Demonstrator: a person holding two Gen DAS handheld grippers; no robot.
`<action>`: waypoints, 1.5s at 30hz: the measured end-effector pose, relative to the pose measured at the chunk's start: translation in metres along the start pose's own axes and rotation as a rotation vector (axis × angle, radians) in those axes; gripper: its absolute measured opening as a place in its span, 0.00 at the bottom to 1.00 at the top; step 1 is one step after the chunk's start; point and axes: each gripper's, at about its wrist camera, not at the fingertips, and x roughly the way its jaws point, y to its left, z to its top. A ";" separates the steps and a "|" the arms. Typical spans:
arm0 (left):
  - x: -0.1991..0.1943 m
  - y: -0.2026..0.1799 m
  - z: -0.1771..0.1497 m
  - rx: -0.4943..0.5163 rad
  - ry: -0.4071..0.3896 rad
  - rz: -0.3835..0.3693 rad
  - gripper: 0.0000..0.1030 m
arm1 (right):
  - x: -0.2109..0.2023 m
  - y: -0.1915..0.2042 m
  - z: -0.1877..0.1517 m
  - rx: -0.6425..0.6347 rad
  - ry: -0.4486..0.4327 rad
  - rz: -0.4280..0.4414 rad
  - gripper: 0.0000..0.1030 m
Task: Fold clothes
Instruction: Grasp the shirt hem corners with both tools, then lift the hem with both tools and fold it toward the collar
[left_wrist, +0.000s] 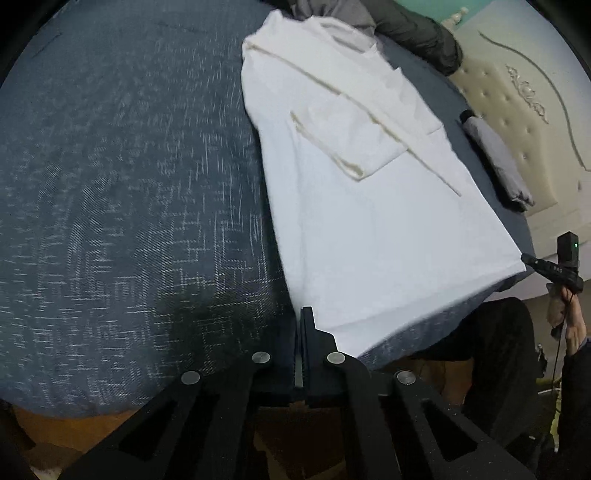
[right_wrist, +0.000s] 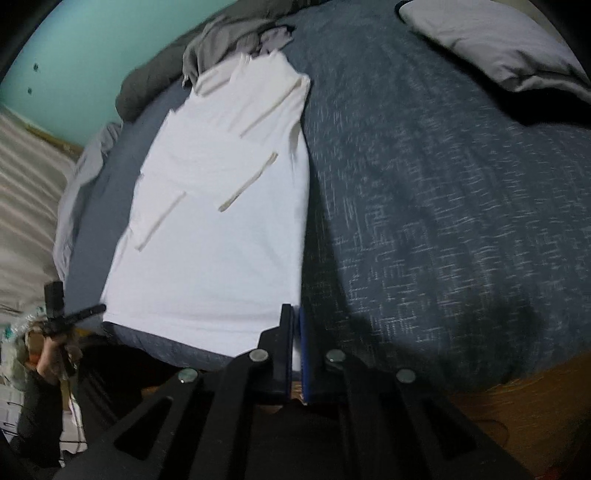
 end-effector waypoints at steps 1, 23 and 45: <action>-0.003 0.000 0.000 -0.001 -0.009 -0.008 0.02 | -0.001 0.002 -0.003 0.005 -0.005 0.010 0.02; -0.002 0.020 0.004 -0.026 0.018 0.010 0.02 | 0.019 0.000 -0.007 -0.022 0.015 -0.079 0.02; 0.021 0.028 -0.014 -0.069 0.092 -0.004 0.43 | 0.060 0.006 -0.009 -0.029 0.136 -0.083 0.35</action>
